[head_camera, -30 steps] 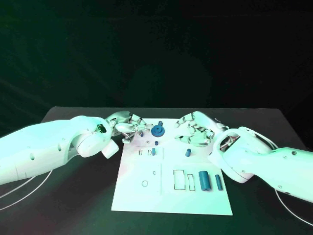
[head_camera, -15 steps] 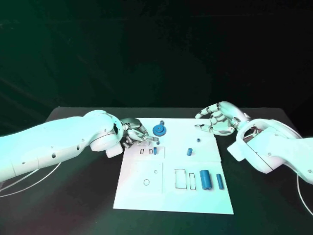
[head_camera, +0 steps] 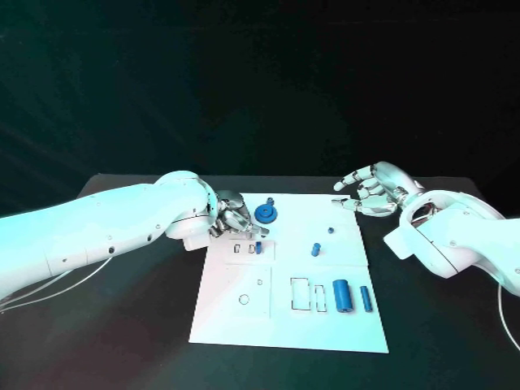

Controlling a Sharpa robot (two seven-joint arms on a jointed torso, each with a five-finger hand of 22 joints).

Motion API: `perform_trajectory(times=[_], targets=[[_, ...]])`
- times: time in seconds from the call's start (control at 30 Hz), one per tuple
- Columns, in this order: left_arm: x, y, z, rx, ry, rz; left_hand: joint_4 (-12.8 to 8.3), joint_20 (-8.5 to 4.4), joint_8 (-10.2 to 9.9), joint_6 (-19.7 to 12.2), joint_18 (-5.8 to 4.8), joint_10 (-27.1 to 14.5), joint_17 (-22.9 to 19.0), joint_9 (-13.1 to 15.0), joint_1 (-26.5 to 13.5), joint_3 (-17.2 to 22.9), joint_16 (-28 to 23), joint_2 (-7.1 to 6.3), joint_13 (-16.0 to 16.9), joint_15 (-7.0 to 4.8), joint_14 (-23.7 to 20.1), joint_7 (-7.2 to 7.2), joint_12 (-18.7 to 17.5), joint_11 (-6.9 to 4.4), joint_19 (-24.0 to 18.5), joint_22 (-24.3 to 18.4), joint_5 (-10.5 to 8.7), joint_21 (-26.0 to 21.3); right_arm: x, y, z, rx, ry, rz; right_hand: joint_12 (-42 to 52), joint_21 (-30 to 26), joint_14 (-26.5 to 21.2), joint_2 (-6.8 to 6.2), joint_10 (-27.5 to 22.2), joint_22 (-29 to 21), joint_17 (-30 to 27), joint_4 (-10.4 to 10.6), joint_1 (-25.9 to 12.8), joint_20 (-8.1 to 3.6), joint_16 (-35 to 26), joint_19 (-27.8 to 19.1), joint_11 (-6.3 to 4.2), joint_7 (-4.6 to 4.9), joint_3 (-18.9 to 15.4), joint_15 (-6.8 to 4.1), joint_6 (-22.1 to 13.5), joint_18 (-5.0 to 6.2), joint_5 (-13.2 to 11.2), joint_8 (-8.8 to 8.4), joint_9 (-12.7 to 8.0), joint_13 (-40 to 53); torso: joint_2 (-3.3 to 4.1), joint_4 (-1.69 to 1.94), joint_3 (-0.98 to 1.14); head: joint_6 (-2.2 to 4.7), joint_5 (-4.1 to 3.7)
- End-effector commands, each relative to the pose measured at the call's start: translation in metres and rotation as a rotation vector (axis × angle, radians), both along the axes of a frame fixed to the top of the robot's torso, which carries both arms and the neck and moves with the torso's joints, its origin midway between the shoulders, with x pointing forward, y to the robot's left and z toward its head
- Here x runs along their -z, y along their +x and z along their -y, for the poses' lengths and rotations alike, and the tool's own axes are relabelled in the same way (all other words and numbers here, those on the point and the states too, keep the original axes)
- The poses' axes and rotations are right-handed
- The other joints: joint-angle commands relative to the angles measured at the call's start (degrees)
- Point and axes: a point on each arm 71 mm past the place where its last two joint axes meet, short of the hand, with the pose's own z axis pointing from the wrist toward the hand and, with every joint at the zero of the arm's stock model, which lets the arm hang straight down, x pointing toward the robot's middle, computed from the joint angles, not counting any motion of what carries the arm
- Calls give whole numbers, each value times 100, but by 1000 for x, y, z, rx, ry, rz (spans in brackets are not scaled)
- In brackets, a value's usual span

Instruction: Assemble the parts on the task board

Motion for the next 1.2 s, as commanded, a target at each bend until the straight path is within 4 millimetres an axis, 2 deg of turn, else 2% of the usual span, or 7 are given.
perform_trajectory(times=[0.03,0.17,0.43,1.03,1.2], targets=[[1,0,3,43,68,-30,8,-2,39,14,-81,39,1409,12,-59,-39,38,32,6,-37,551,-49,30,-7,64,18,0,28,0,1,0,-8,0,-10,19,-4,489,-37,6,1463,1050,-10,-39,-42,-22,562,-19,-4,34,-50,-32,-66,11,19,5,478,-3,-1,-4,-5,-8],[2,1,6,55,76,-40,-1,-6,45,9,-84,35,1417,24,-30,-40,42,64,6,-42,554,-54,31,-11,70,31,2,34,0,1,1,-6,-3,-11,16,-5,488,-43,3,1463,1047,-8,-44,-42,-24,562,-19,-4,39,-50,-37,-66,14,22,5,475,0,8,-7,0,-18],[5,4,14,71,88,-56,-20,-18,52,-32,-90,21,1421,79,223,-5,43,167,22,-51,556,-60,38,-19,81,67,2,51,0,2,1,-6,-5,-10,15,-6,489,-48,2,1462,1050,-5,-52,-42,-22,562,-19,-3,45,-49,-44,-65,17,25,4,474,2,2,-5,11,-10],[16,3,17,95,117,-101,-28,-17,51,-46,-95,2,1445,114,424,31,53,197,24,-49,564,-58,37,-18,89,97,1,65,0,4,0,-10,-5,2,12,-1,491,-50,-2,1466,1059,2,-63,-42,-18,565,-18,-2,59,-49,-52,-67,24,33,5,470,0,1,-10,4,-35],[16,2,17,94,110,-108,-37,-16,51,-46,-97,-7,1441,135,569,96,51,254,28,-50,562,-60,37,-20,89,107,1,70,0,4,-1,-10,-6,0,12,-1,491,-50,-2,1466,1059,2,-63,-42,-18,565,-18,-2,59,-49,-52,-67,24,33,5,470,-4,5,-10,0,-30]])
